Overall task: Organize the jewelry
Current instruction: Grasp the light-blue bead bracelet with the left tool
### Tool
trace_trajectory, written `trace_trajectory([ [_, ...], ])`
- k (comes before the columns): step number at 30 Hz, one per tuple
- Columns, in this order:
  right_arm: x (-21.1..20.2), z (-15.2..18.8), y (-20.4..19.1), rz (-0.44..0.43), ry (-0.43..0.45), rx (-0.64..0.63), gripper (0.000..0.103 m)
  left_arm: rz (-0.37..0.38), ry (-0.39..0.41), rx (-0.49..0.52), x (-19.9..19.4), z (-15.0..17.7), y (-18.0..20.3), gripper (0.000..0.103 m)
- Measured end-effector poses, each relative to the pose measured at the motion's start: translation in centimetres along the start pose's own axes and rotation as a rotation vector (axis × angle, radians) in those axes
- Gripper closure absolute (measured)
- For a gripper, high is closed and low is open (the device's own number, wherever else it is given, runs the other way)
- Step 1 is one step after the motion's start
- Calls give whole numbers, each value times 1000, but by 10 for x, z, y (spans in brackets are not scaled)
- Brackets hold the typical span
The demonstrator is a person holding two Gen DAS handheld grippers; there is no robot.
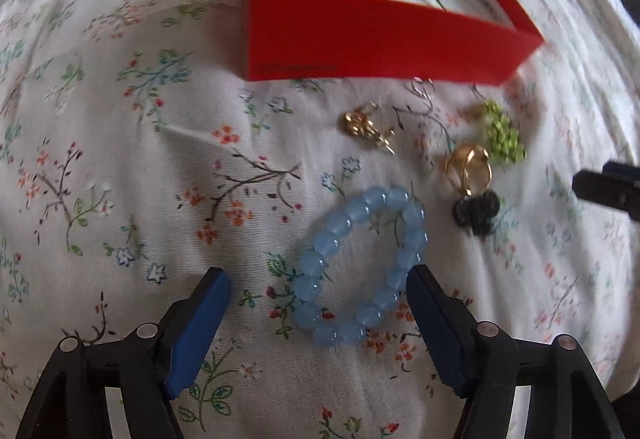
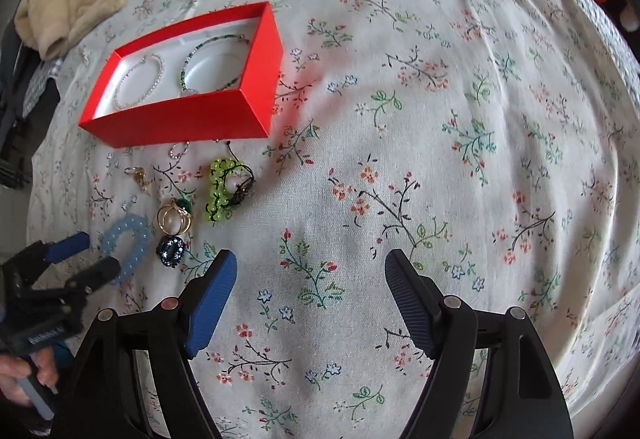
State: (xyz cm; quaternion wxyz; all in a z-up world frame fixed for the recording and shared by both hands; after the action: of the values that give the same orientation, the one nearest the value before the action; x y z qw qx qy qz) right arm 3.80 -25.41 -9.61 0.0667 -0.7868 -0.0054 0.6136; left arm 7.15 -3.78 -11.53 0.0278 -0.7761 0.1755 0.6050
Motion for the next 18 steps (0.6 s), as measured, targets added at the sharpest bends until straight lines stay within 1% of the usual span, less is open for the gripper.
trace_trajectory([
  [4,1,0,-3,3,-13,-6,24,-12,-16,74,5,7,14,27],
  [8,4,-2,-2,5,-16,-5,24,-60,-18,149,13,15,28,27],
  [10,5,-5,-4,7,-14,-1,24,-80,-12,165,15,16,32,30],
  [12,5,-7,-3,9,-10,5,24,-95,-3,166,15,16,36,45],
  [13,6,-9,-2,9,-7,10,24,-99,2,161,15,15,35,49],
  [15,5,-12,-1,10,1,23,24,-108,7,148,13,14,35,65],
  [16,6,-14,-1,8,4,30,24,-115,13,141,12,13,34,69],
  [17,6,-16,-1,4,9,39,24,-115,16,135,10,10,28,78],
  [18,6,-18,-1,0,12,45,24,-111,18,126,9,10,27,81],
])
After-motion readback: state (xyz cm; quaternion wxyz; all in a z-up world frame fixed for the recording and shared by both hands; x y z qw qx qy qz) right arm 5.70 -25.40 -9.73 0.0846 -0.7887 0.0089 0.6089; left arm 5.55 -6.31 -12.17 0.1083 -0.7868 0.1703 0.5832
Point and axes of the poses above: each gripper's, at about its wrist camera, not at the fingertips, and x roughly the way its jaws point, y to its right, z to its underside, the point moved 8 cm from there along x, roughly the way its jaws point, and after that the axes turned 6 degrees about -x, right-handed, at the moved point
